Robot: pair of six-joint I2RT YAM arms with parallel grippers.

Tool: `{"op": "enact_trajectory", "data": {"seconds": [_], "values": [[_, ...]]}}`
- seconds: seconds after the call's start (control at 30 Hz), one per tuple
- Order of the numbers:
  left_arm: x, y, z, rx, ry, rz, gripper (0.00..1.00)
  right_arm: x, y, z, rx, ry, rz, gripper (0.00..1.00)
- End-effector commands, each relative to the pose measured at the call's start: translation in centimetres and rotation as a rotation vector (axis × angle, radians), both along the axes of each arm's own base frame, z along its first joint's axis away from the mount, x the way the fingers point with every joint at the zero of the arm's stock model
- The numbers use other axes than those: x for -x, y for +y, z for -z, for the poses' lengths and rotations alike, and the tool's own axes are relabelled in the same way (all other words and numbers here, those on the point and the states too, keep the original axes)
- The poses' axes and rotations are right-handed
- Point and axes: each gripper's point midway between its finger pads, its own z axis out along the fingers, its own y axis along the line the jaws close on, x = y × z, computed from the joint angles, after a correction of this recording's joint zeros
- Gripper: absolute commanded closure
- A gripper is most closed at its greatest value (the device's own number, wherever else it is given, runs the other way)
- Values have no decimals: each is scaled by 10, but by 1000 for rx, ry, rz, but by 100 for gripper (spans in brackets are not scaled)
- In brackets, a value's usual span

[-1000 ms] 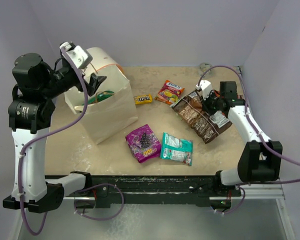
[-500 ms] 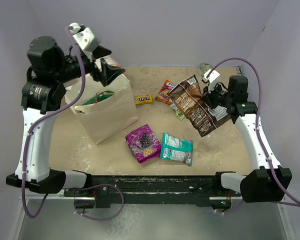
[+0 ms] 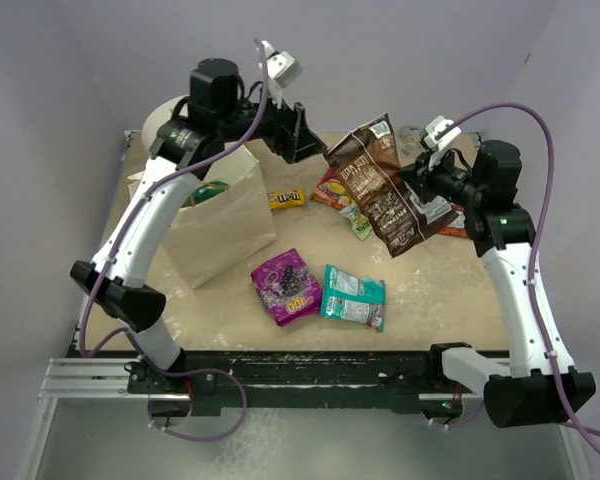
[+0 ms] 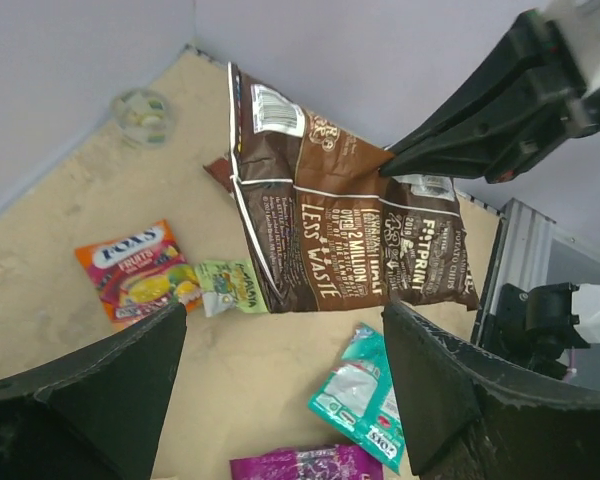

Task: Place the snacks into the paper bag
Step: Pick up the snack from the center of the board, then place the snack in the paper bag.

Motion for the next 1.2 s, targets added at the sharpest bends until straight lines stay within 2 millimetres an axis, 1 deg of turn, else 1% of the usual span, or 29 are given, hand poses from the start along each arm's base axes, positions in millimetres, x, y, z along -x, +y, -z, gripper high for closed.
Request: {"op": "enact_trajectory", "data": {"seconds": [0.0,0.17,0.23,0.33,0.43,0.57,0.6,0.63,0.73,0.9,0.93,1.0,1.03,1.17], "values": [[-11,-19,-10,89,68,-22,19,13,11,-52,-64,-134,-48,100],[-15,-43,14,101,176,17,23,20,12,-53,-77,-142,-48,100],[-15,-51,25,103,224,27,26,22,12,-52,-79,-141,-50,100],[-12,-58,35,119,289,61,35,24,12,-51,-81,-139,-52,100],[-8,-64,39,137,320,92,45,24,12,-48,-79,-136,-49,100],[-2,-69,44,146,353,143,60,25,12,-47,-81,-135,-50,100],[0,-70,43,151,353,151,64,25,12,-47,-80,-136,-49,100],[1,-70,43,153,355,158,69,26,12,-47,-81,-139,-50,100],[3,-70,40,158,341,172,78,26,11,-47,-84,-140,-47,100],[10,-67,29,156,276,205,98,31,12,-49,-93,-143,-52,100],[12,-66,25,155,247,212,100,32,13,-49,-94,-139,-57,100],[17,-62,17,154,190,234,100,36,14,-46,-87,-133,-68,99],[22,-61,12,153,158,255,100,38,14,-44,-83,-130,-75,96],[39,-55,-7,150,57,324,100,46,17,-30,-52,-96,-114,69]]}}
